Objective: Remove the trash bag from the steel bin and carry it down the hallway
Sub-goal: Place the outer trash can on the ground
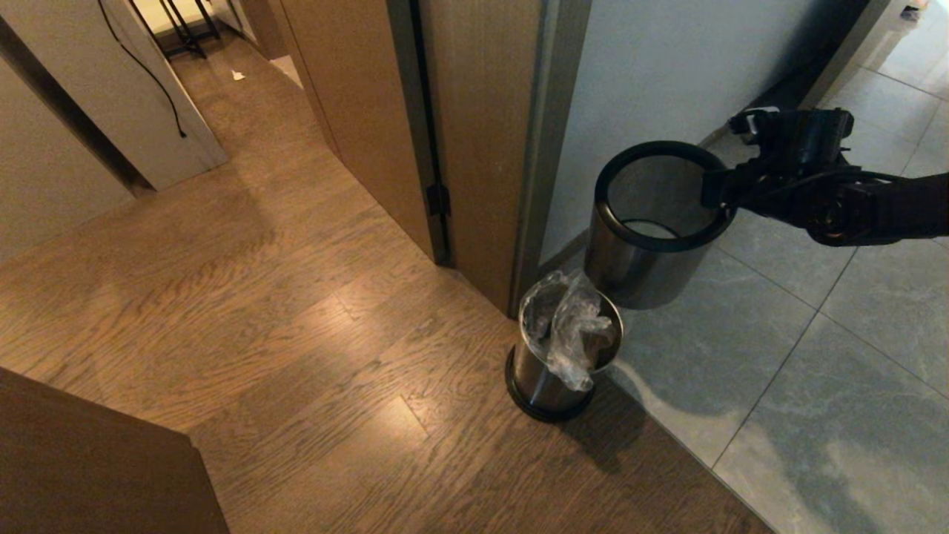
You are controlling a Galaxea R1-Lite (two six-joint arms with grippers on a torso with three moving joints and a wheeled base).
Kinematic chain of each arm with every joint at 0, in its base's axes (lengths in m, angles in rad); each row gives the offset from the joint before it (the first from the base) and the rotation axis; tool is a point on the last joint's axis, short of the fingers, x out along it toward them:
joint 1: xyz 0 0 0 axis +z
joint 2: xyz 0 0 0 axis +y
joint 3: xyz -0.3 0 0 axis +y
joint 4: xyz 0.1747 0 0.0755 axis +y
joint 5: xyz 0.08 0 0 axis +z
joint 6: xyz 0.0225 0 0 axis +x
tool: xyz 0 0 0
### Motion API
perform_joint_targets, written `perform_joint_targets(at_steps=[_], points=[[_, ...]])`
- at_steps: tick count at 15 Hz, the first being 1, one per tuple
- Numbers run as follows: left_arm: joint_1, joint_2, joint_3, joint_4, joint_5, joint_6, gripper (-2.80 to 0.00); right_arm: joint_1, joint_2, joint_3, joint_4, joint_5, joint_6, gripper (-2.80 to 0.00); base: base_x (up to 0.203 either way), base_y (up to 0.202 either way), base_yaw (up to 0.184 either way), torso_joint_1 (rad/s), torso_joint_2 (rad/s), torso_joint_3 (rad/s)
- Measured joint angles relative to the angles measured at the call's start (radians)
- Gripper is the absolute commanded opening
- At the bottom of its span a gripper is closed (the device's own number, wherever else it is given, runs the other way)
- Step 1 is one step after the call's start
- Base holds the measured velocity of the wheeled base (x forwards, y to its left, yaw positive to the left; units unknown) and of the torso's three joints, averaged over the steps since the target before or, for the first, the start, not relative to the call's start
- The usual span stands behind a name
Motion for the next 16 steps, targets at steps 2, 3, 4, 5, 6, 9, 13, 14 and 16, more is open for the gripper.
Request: perform_joint_targets(at_steps=[2,3,4,5,6,9,13,14,16], points=[[0.0,0.0,0.0,0.0,0.0,0.0,-2.8,0.0,0.055,-0.028,0.004,-0.001,0.01,-2.8,0.0,0.0,0.0,0.0,0.0,0.0],[0.0,0.0,0.0,0.0,0.0,0.0,-2.8,0.0,0.084,-0.035,0.005,-0.001,0.026,-2.8,0.0,0.0,0.0,0.0,0.0,0.0],[0.0,0.0,0.0,0.001,0.0,0.0,-2.8,0.0,0.11,-0.039,0.004,-0.002,0.039,-2.8,0.0,0.0,0.0,0.0,0.0,0.0],[0.0,0.0,0.0,0.0,0.0,0.0,-2.8,0.001,0.133,-0.043,0.0,-0.002,0.043,-2.8,0.0,0.0,0.0,0.0,0.0,0.0],[0.0,0.0,0.0,0.0,0.0,0.0,-2.8,0.001,0.156,-0.049,-0.002,-0.002,0.045,-2.8,0.0,0.0,0.0,0.0,0.0,0.0],[0.0,0.0,0.0,0.0,-0.001,0.0,-2.8,0.0,0.22,-0.089,-0.007,-0.002,0.048,-2.8,0.0,0.0,0.0,0.0,0.0,0.0],[0.0,0.0,0.0,0.001,-0.001,0.0,-2.8,0.001,0.309,-0.128,-0.037,-0.001,0.082,-2.8,0.0,0.0,0.0,0.0,0.0,0.0],[0.0,0.0,0.0,0.0,-0.001,0.0,-2.8,0.001,0.331,-0.143,-0.037,-0.001,0.088,-2.8,0.0,0.0,0.0,0.0,0.0,0.0],[0.0,0.0,0.0,0.0,0.0,0.0,-2.8,0.002,0.373,-0.177,-0.039,0.0,0.093,-2.8,0.0,0.0,0.0,0.0,0.0,0.0]])
